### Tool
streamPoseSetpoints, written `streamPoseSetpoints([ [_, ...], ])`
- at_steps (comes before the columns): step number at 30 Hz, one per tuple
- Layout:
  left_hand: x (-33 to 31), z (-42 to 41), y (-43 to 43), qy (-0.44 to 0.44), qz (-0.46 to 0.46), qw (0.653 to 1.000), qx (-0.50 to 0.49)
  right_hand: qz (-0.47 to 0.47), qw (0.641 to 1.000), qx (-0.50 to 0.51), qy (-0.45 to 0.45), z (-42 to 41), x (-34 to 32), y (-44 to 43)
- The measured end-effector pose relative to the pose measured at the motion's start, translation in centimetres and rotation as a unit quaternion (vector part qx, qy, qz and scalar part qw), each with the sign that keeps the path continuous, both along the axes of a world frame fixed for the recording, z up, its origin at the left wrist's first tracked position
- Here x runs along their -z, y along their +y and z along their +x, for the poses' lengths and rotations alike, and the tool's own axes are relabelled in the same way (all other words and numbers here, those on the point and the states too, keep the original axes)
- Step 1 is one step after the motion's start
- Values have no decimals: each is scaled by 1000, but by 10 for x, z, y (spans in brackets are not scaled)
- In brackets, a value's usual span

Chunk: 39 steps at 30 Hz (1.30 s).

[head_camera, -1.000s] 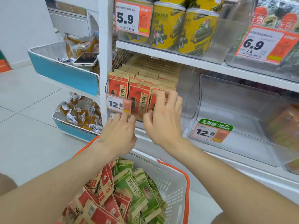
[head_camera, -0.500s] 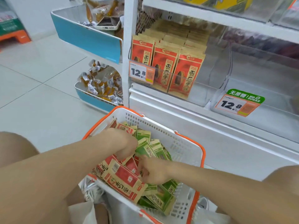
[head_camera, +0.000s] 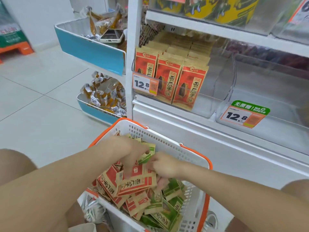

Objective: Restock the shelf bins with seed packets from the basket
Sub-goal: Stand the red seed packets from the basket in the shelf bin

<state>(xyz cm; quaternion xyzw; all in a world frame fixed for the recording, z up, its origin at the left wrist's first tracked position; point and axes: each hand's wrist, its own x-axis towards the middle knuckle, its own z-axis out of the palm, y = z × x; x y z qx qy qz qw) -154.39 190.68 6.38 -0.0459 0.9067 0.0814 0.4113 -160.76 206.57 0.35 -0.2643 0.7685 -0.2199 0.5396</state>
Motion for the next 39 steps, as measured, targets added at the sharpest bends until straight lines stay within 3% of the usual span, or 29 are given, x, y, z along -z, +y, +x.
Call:
streamPoseSetpoints([
  [3,-18,-13,2,22,60,998,-17,-22,992,122,16,-25,-50,3],
  [6,-27,-26,7,133,140,979,-71,-60,968,243,-16,-49,-100,15],
  [9,-34,-38,17,309,222,913,-147,-124,948,292,-8,-67,-145,28],
  [11,-42,-47,24,383,306,848,-204,-166,939,291,79,-75,-167,35],
  [13,-50,-56,30,401,398,792,-231,-223,903,272,248,-83,-178,42],
  [16,-63,-67,38,420,423,768,-234,-316,809,117,482,-94,-188,57],
  [18,-69,-75,42,440,429,756,-225,-308,780,-50,542,-102,-191,65],
  [19,-72,-79,44,450,437,747,-221,-301,770,-87,557,-108,-190,67],
  [21,-78,-87,51,471,447,729,-219,-307,755,-56,576,-116,-196,70],
  [23,-81,-97,56,523,402,722,-209,-323,726,19,607,-125,-205,77],
  [27,-75,-116,62,686,148,698,-142,-365,644,117,661,-142,-223,97],
  [29,-74,-124,66,717,48,690,-86,-334,625,117,696,-147,-219,99],
  [33,-69,-143,74,694,-50,718,-15,-244,655,78,711,-159,-196,88],
  [37,-60,-166,76,644,-81,760,-42,-178,696,38,694,-177,-186,79],
  [39,-62,-173,73,639,-94,762,-49,-186,700,53,688,-186,-186,76],
])
